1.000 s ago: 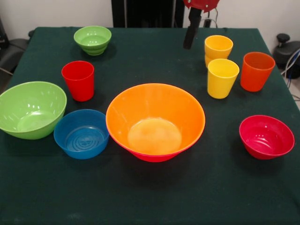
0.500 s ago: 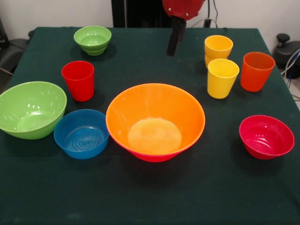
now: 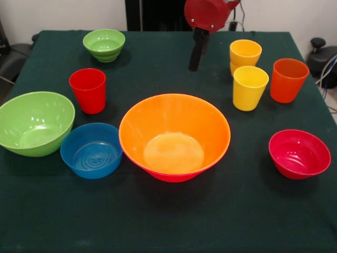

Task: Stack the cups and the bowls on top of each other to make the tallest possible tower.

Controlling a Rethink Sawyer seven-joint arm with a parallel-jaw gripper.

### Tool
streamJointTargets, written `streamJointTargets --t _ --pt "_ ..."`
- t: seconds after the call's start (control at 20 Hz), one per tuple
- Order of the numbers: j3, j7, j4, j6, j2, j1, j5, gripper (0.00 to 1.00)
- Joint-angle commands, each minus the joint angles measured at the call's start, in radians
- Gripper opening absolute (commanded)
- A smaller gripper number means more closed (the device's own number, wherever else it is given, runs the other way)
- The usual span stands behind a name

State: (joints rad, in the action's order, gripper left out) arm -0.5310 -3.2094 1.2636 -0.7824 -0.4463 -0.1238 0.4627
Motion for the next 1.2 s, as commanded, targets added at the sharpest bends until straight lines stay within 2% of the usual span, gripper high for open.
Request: streamJointTargets --t 0.05,0.5,1.2 --pt "0.106 -0.017 -0.097 -0.137 0.074 -0.023 -0.054 1.00" --pt "0.102 -0.028 -0.164 -0.210 0.078 -0.030 -0.049 1.00" --pt "0.088 -0.060 -0.230 -0.201 0.148 -0.030 -0.041 1.00"
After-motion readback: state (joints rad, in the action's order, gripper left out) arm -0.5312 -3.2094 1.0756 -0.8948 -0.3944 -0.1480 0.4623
